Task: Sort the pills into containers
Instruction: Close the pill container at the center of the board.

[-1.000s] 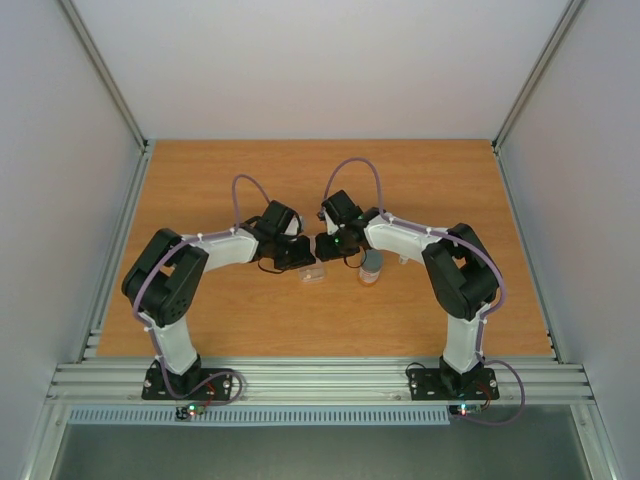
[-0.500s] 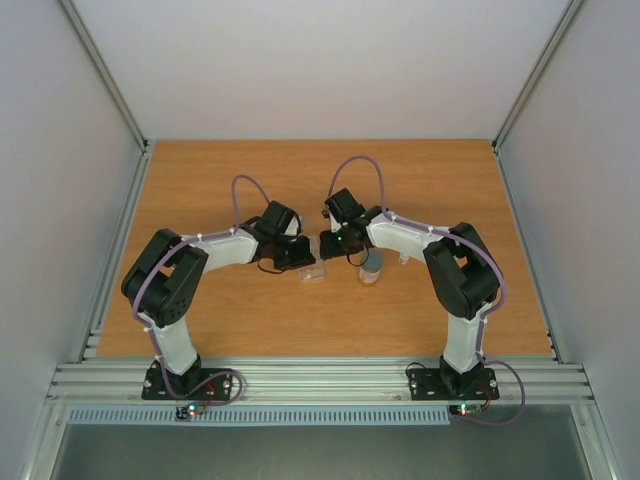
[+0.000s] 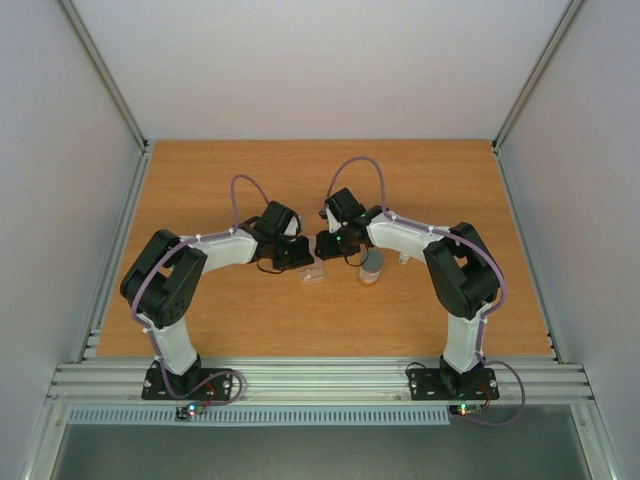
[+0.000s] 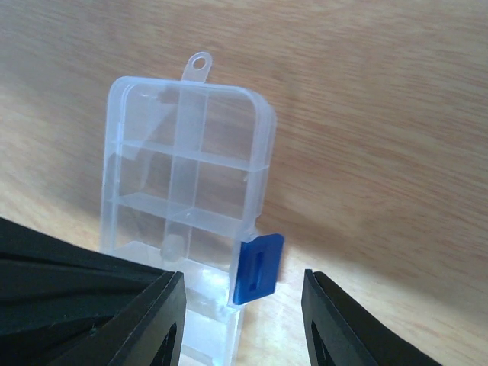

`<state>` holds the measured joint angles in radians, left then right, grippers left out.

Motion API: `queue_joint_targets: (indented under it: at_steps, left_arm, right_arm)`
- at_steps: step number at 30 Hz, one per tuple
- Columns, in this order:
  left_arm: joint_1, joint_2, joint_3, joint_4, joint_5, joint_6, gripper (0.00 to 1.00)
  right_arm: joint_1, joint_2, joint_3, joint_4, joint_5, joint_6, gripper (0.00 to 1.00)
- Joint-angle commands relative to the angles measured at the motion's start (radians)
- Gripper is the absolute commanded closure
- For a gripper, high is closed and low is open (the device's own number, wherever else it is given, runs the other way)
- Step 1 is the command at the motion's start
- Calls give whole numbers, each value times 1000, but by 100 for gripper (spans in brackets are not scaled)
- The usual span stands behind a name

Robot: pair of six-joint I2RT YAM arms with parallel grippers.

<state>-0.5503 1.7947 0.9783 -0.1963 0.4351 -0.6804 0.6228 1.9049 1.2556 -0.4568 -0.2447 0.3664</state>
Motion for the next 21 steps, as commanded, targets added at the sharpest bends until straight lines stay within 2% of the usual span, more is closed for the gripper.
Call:
queue_joint_targets:
  at_steps: [1, 21]
  left_arm:
    - [4, -12, 6, -68, -61, 14, 99]
    - [4, -77, -68, -90, -103, 35, 99]
  right_arm:
    - [-2, 19, 27, 14, -63, 19, 56]
    - [-14, 79, -4, 81, -138, 66, 58]
